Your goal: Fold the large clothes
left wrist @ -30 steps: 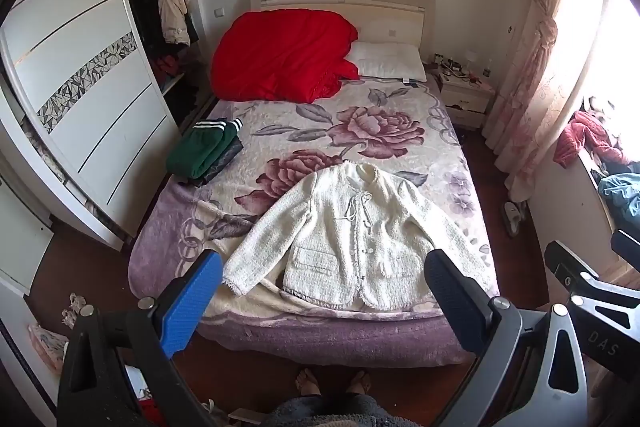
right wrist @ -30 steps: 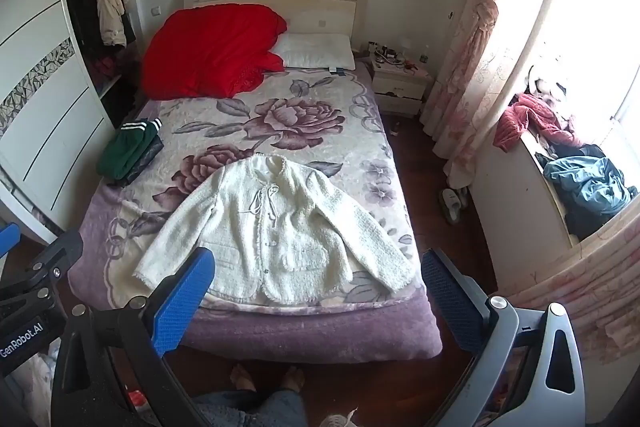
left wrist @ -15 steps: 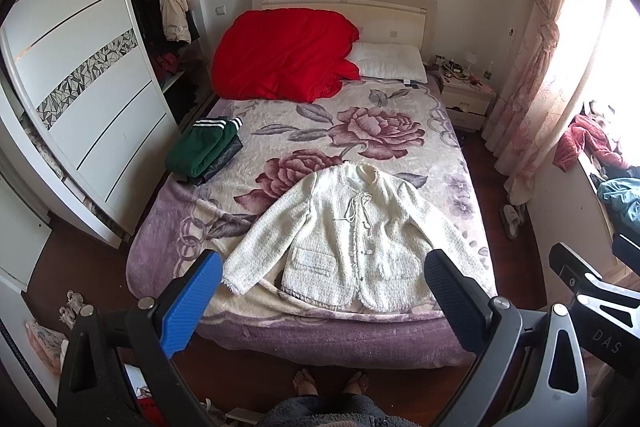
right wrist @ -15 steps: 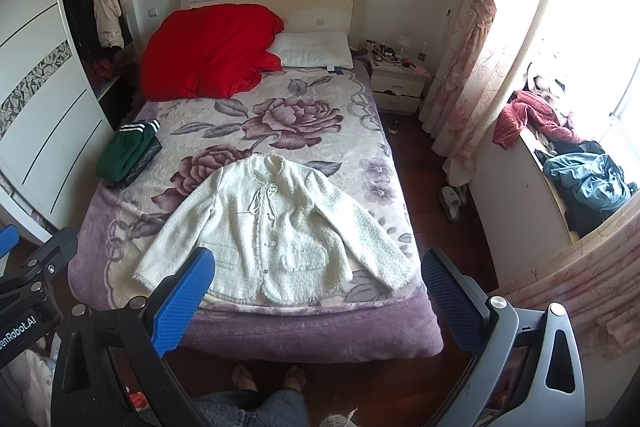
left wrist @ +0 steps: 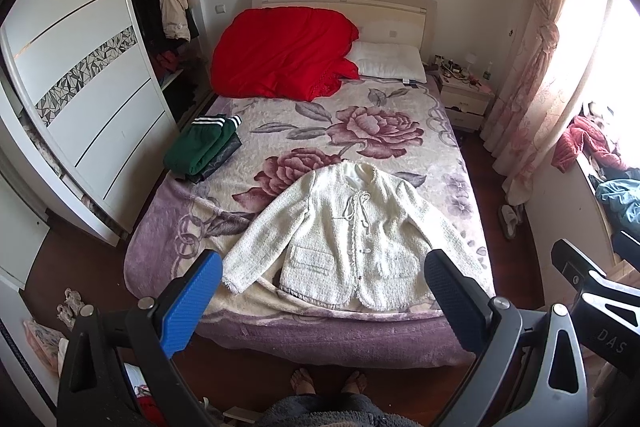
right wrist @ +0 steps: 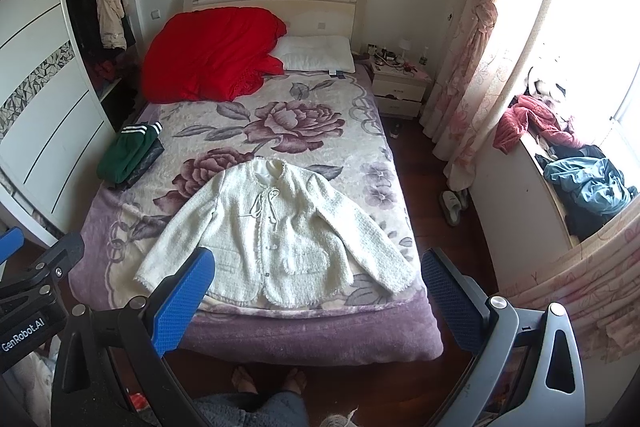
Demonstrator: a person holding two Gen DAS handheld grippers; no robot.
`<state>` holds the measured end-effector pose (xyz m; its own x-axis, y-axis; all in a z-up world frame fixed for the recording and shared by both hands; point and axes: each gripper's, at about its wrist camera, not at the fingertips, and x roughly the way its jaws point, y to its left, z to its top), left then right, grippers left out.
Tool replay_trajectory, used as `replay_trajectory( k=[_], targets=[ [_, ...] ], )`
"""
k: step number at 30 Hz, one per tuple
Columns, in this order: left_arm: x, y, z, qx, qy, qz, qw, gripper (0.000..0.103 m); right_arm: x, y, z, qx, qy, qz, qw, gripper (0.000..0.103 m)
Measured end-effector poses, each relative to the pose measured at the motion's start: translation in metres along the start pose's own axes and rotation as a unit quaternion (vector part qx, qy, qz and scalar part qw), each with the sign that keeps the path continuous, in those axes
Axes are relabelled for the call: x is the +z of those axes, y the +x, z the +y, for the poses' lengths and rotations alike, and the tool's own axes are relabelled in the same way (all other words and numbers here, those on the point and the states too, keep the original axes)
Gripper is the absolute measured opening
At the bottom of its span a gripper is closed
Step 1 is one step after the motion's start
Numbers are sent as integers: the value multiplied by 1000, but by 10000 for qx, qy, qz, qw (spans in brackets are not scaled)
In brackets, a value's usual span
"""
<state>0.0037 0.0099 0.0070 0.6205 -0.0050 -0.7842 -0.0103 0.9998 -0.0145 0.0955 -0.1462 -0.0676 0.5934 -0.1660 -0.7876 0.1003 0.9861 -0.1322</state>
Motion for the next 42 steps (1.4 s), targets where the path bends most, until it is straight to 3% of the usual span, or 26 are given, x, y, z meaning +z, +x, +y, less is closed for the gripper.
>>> replay_trajectory(
  k=[29, 42],
  targets=[
    [-3, -8, -4, -11, -18, -80, 10000, 103, 29, -16, -7, -14, 25, -115, 9999, 103],
    [12, -11, -21, -57, 5, -98, 9999, 103, 37, -19, -9, -1, 24, -156, 9999, 103]
  ],
)
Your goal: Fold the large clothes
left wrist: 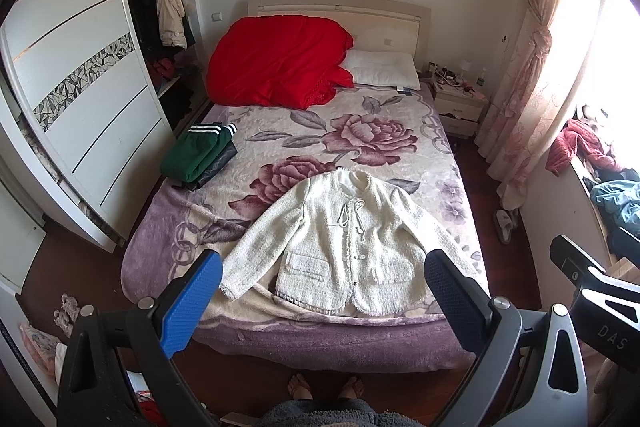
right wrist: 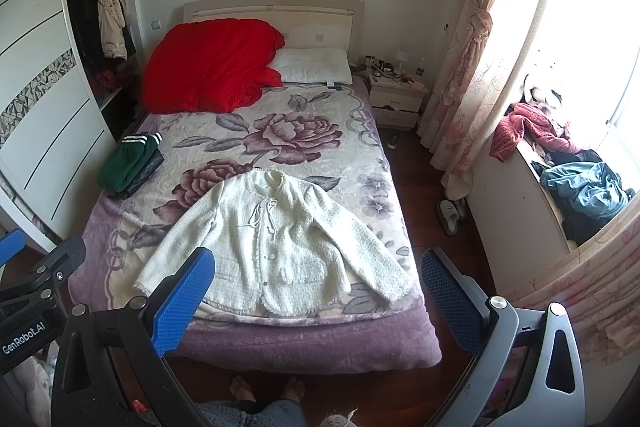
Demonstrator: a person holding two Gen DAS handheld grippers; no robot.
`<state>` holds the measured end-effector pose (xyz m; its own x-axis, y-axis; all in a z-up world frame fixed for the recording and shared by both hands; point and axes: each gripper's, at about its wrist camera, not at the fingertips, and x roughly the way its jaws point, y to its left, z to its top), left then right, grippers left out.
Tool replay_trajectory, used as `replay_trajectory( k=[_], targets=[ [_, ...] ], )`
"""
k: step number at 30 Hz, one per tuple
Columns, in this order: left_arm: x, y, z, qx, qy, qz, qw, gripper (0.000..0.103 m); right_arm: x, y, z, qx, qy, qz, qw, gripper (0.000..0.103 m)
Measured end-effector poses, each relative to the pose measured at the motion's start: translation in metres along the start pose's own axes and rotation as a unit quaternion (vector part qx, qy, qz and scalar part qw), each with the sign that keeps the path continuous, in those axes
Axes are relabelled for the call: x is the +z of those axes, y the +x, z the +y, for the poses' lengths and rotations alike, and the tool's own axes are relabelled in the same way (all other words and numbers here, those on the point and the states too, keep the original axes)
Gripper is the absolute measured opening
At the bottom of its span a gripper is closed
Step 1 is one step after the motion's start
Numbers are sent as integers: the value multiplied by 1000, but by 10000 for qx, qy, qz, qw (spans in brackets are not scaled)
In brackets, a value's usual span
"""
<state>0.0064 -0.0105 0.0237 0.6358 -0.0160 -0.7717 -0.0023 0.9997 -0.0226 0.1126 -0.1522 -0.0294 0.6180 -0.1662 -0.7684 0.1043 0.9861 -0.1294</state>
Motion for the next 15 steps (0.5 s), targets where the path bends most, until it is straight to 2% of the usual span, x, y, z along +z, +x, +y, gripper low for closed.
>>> replay_trajectory(
  k=[10, 15],
  targets=[
    [4, 13, 8, -65, 41, -17, 10000, 103, 1, 6, -3, -20, 99, 16, 9999, 103],
    [9, 52, 7, 158, 230, -272, 9992, 103, 5, 43, -5, -267, 341, 180, 9989, 103]
  ],
)
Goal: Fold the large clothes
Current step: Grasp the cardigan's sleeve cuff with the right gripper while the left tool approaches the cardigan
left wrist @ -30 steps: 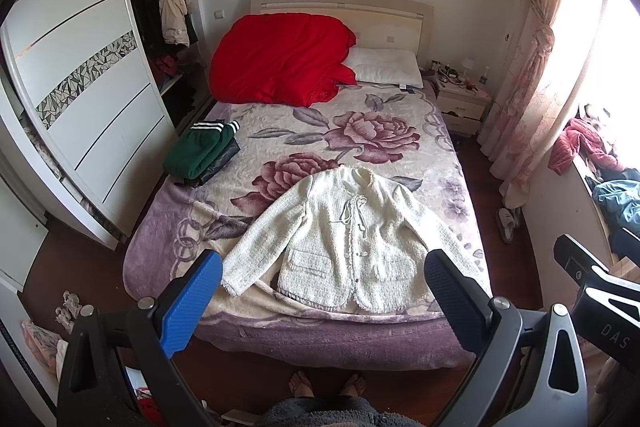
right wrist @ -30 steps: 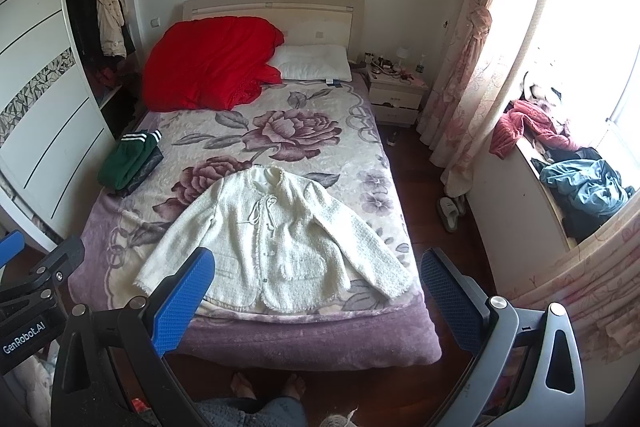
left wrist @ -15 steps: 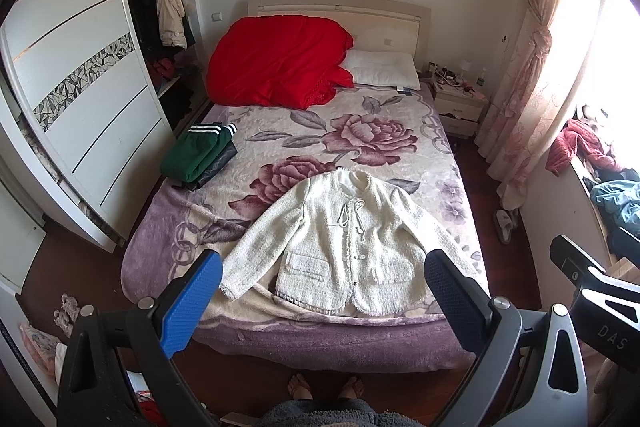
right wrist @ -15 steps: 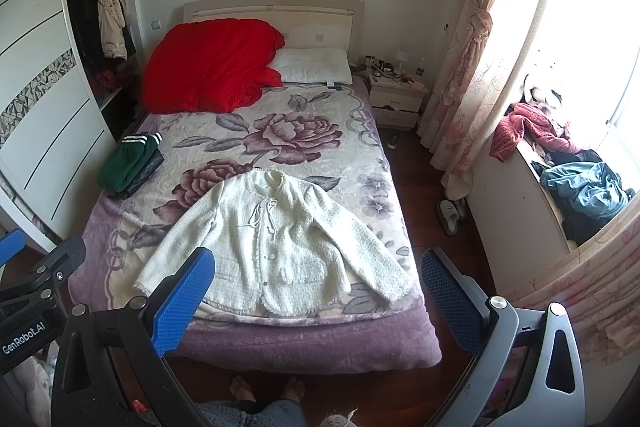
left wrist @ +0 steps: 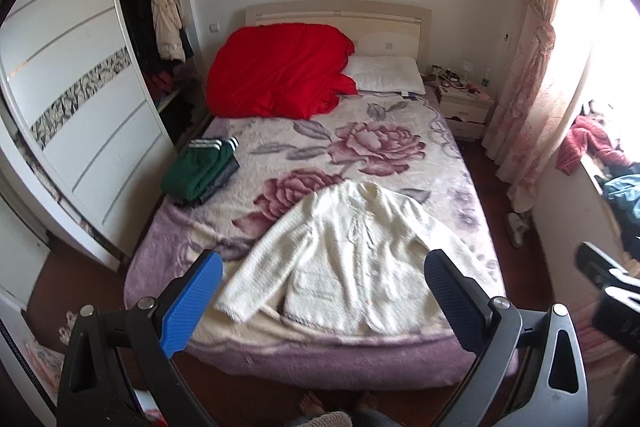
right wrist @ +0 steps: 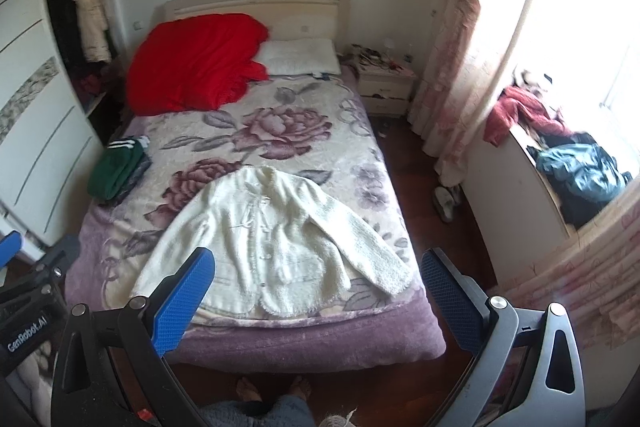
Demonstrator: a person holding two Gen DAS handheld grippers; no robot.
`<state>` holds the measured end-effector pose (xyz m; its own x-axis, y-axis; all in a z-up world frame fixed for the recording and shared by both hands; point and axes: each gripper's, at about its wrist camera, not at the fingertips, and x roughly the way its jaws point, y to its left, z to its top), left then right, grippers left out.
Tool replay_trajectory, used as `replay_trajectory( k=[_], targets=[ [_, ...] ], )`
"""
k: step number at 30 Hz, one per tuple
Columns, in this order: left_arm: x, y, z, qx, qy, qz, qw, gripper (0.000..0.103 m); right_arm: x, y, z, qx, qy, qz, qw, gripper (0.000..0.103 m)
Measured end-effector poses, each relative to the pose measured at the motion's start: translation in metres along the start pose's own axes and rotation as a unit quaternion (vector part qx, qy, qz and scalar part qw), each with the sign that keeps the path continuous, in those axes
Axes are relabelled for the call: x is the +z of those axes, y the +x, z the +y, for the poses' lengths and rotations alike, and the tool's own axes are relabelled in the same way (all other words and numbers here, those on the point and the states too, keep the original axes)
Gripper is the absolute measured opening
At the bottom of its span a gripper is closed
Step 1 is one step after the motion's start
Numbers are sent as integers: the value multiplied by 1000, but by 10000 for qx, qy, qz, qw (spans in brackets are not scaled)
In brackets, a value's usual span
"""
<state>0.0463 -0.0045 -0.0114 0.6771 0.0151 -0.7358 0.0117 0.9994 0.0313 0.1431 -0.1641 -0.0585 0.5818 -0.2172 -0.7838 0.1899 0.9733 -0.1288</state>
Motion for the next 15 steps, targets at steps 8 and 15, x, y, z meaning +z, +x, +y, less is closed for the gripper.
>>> replay_trajectory(
  k=[8, 15],
  targets=[
    [-14, 110, -26, 257, 332, 192, 9989, 103, -24, 135, -67, -865, 846, 590, 9909, 103],
    [-35, 211, -67, 726, 313, 892, 9929, 103, -74, 296, -198, -892, 1941, 1446, 9662, 63]
  ],
)
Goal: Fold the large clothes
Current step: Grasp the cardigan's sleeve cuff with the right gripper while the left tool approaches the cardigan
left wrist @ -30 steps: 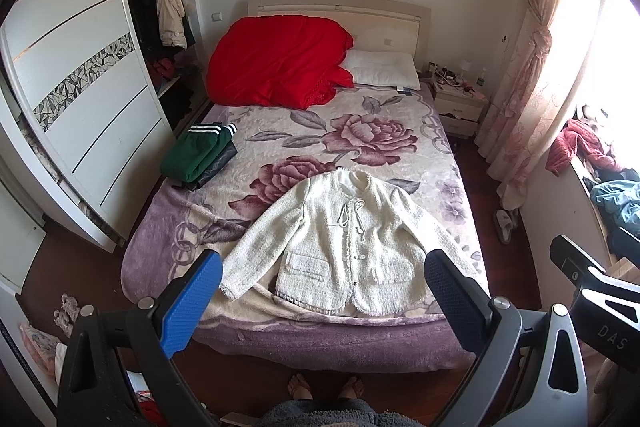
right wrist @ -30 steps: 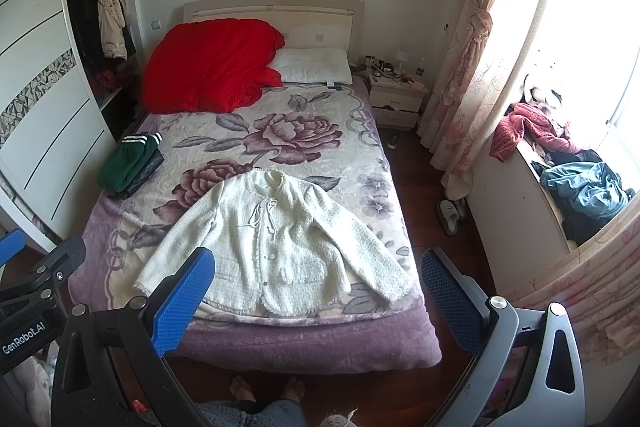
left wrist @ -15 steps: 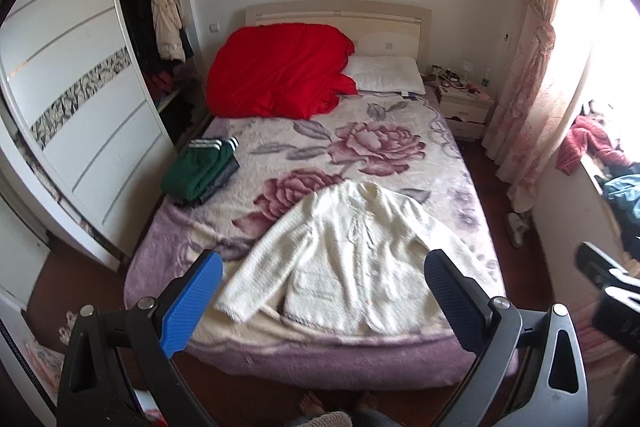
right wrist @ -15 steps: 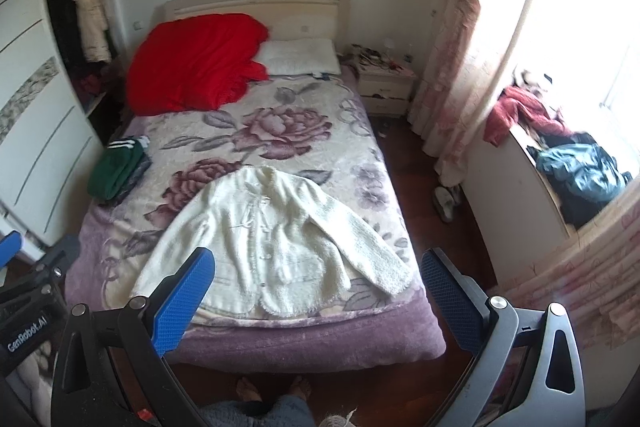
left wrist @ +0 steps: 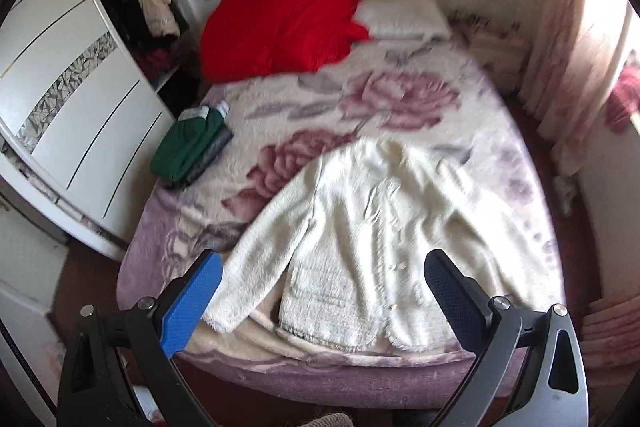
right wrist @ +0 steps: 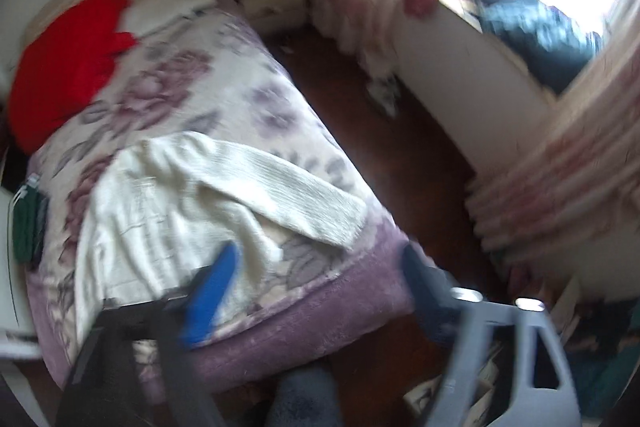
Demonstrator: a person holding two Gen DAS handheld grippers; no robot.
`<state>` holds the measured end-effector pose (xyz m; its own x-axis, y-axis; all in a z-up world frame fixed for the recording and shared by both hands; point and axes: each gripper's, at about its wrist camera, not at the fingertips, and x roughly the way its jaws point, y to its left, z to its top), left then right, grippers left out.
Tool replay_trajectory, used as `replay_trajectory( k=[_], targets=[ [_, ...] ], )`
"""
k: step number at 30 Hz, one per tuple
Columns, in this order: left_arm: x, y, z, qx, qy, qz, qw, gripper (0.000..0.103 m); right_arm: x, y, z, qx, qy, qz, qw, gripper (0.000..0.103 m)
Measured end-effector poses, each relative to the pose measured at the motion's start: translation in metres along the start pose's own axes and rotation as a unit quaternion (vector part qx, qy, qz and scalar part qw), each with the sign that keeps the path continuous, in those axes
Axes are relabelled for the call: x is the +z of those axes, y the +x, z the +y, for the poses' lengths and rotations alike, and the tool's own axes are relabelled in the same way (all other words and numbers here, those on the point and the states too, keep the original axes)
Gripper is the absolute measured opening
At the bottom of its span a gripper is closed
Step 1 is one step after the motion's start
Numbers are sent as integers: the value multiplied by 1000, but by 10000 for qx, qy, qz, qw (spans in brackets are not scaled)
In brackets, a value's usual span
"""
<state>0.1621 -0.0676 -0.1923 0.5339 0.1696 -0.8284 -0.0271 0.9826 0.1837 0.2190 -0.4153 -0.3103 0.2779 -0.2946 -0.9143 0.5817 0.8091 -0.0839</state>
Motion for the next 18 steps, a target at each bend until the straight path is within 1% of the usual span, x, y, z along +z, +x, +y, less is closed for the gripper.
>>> replay_trajectory(
  k=[1, 2, 3, 4, 5, 6, 8, 9, 10, 11, 12, 14, 15, 17, 18],
  targets=[
    [-1, 13, -8, 71, 16, 105, 9999, 103, 1, 26, -16, 9, 168, 160, 9997, 63],
    [-3, 27, -17, 127, 21, 183, 9997, 103, 6, 63, -32, 139, 391, 387, 9984, 63],
    [-7, 45, -28, 243, 34, 270, 9993, 103, 10, 89, -44, 246, 525, 526, 9969, 64],
    [-11, 60, -35, 350, 49, 348, 9988, 103, 13, 125, -58, 283, 676, 715, 9947, 65],
    [-17, 75, -43, 450, 59, 429, 9980, 103, 17, 159, -71, 333, 802, 869, 9924, 70],
    [-24, 95, -52, 564, 55, 539, 9969, 103, 20, 196, -83, 432, 916, 1013, 9897, 73],
    [-41, 131, -65, 724, 42, 782, 9943, 103, 20, 270, -102, 425, 1157, 1360, 9830, 73],
    [-46, 143, -69, 790, 31, 874, 9930, 103, 18, 307, -108, 459, 1273, 1547, 9786, 73],
    [-53, 157, -74, 839, 19, 964, 9918, 103, 14, 344, -112, 457, 1441, 1747, 9729, 74],
    [-64, 176, -80, 885, 25, 1135, 9896, 103, 9, 374, -115, 520, 1596, 1889, 9675, 77],
    [-69, 189, -85, 905, 33, 1260, 9879, 103, 3, 405, -115, 662, 1715, 2035, 9617, 77],
    [-82, 213, -96, 959, 54, 1463, 9846, 103, -9, 463, -111, 777, 1942, 2225, 9522, 80],
    [-90, 227, -100, 977, 76, 1569, 9827, 103, -12, 479, -109, 840, 1951, 2285, 9501, 80],
    [-97, 246, -111, 953, 100, 1649, 9816, 103, -19, 514, -103, 891, 1971, 2397, 9464, 80],
    [-99, 254, -117, 937, 119, 1673, 9814, 103, -24, 530, -96, 1011, 1979, 2537, 9414, 77]
  ],
)
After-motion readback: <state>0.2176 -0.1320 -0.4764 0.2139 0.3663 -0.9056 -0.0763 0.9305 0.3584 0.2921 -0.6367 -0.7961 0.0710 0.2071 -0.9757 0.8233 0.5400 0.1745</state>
